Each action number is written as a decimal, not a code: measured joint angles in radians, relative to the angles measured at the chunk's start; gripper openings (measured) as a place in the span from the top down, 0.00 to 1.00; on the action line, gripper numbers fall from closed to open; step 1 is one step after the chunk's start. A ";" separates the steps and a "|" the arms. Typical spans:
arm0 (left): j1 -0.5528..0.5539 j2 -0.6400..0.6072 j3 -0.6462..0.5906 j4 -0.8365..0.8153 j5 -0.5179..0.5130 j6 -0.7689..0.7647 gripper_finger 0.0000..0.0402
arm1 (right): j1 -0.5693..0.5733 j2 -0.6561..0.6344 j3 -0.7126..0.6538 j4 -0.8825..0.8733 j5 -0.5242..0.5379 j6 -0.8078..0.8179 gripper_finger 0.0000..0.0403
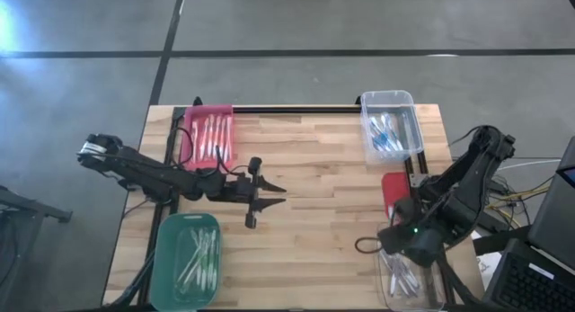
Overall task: Pick & Place Toothbrushes
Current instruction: Put the violet toothbrush into the bottom transparent bin, then put the orange toothbrush into the pink bin
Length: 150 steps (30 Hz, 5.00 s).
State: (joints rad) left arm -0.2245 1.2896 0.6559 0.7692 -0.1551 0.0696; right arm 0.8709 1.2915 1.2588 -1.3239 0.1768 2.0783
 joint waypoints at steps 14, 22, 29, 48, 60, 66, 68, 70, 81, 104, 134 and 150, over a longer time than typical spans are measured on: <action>0.000 0.000 -0.002 -0.002 0.000 0.000 0.73 | 0.037 0.113 -0.032 0.011 -0.262 0.061 0.94; 0.000 0.000 -0.002 -0.003 0.000 0.000 0.73 | 0.037 0.116 -0.126 0.153 -0.265 0.057 0.94; 0.000 0.000 -0.004 -0.009 0.001 0.000 0.73 | 0.037 0.112 -0.240 0.281 -0.307 0.057 0.94; 0.000 0.000 -0.005 -0.008 0.001 -0.003 0.73 | 0.036 0.114 -0.324 0.372 -0.335 0.058 0.77; 0.000 0.000 -0.006 -0.007 0.001 -0.003 0.73 | 0.034 0.058 -0.225 0.303 -0.333 0.067 0.67; 0.000 0.000 -0.006 -0.007 0.001 -0.003 0.73 | 0.016 0.052 -0.120 0.176 -0.250 0.062 0.67; 0.000 0.000 -0.006 -0.007 0.001 -0.001 0.73 | 0.002 0.051 -0.085 0.158 -0.174 0.036 0.69; 0.000 0.000 -0.006 -0.007 0.001 0.004 0.73 | -0.019 0.050 -0.053 0.153 -0.103 -0.013 0.71; 0.000 0.000 -0.006 -0.049 0.001 0.006 0.73 | -0.225 0.049 0.022 0.149 -0.042 -0.374 0.84; 0.013 -0.005 0.357 -1.504 0.003 -0.061 0.73 | -0.607 0.051 0.041 0.158 0.139 -1.178 0.83; 0.319 0.108 0.306 -1.878 0.033 0.285 0.54 | -1.055 0.051 0.040 0.373 0.137 -1.697 0.64; 0.285 0.240 0.222 -1.708 0.023 0.293 0.54 | -1.066 0.052 0.039 0.396 0.137 -1.739 0.69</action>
State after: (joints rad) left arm 0.0605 1.5296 0.8783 -0.9390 -0.1326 0.3622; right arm -0.1947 1.3434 1.2980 -0.9279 0.3141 0.3389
